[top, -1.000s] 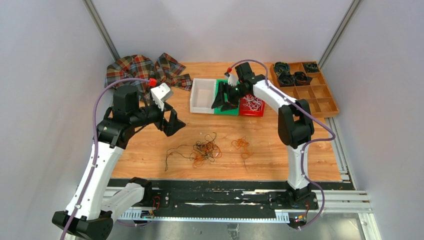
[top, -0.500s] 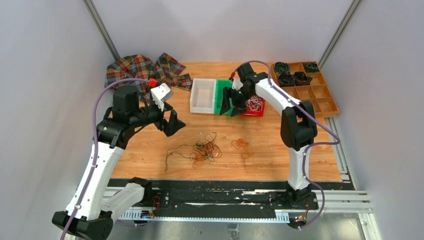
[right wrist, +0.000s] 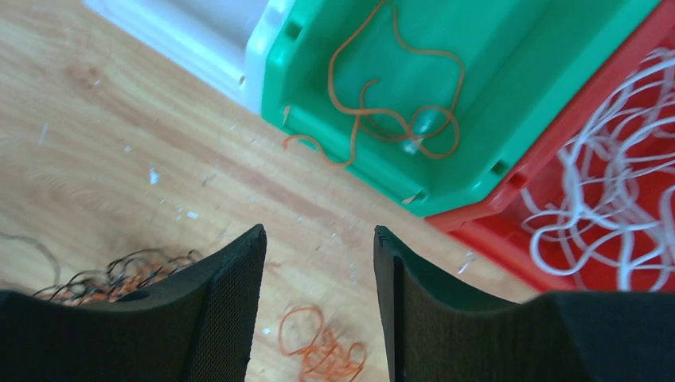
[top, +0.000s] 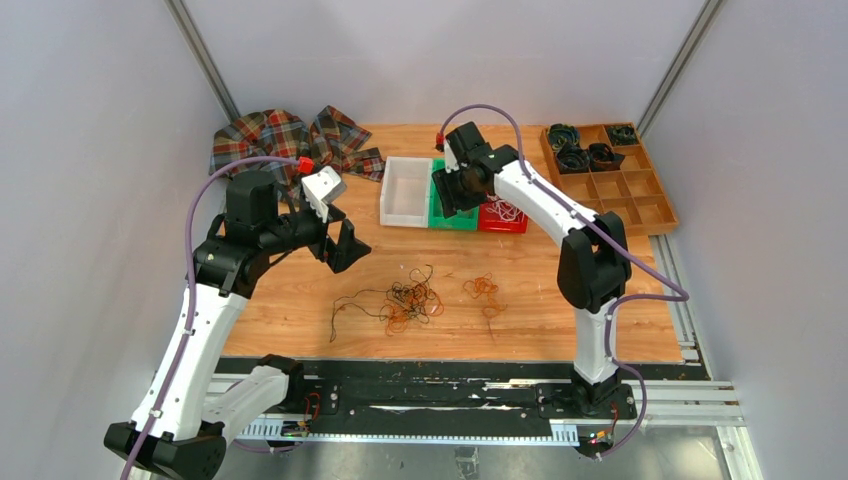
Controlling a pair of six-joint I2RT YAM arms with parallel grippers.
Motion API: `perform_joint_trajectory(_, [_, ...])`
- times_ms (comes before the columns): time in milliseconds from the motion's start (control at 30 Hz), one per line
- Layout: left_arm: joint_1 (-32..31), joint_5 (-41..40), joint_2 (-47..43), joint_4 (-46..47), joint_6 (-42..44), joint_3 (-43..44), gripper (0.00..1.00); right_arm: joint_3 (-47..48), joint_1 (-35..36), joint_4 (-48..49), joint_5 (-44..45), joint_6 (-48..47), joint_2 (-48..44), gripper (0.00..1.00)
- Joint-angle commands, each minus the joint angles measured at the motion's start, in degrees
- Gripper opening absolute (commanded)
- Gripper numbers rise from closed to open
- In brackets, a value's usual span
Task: Untangle the cables
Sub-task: Place the cable in the bin.
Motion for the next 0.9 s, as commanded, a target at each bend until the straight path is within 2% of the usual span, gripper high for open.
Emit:
perform_joint_trajectory(0, [0.20, 0.78, -0.70, 0.03, 0.68, 1.20, 0.98, -1.95, -0.04, 7.51, 8.60, -5.47, 0.44, 0.52])
perform_joint_trajectory(367, [0.20, 0.77, -0.66, -0.02, 1.31, 0.98, 0.98, 5.37, -0.84, 9.89, 6.96, -7.46, 10.47, 0.47])
perform_joint_trajectory(500, [0.21, 0.80, -0.46, -0.10, 1.37, 0.93, 0.98, 8.37, -1.43, 9.89, 7.06, -7.59, 13.44, 0.37])
perform_joint_trajectory(700, [0.27, 0.80, -0.20, -0.05, 1.51, 1.06, 0.98, 12.45, -1.91, 12.57, 9.00, -7.17, 15.09, 0.14])
perform_joint_trajectory(833, [0.25, 0.66, -0.15, -0.09, 1.47, 1.21, 0.98, 12.54, -1.83, 14.90, 10.62, -6.27, 13.42, 0.09])
perform_joint_trajectory(867, [0.27, 0.62, -0.25, -0.21, 1.68, 1.17, 0.98, 11.90, -1.82, 15.30, 10.60, -5.83, 12.20, 0.13])
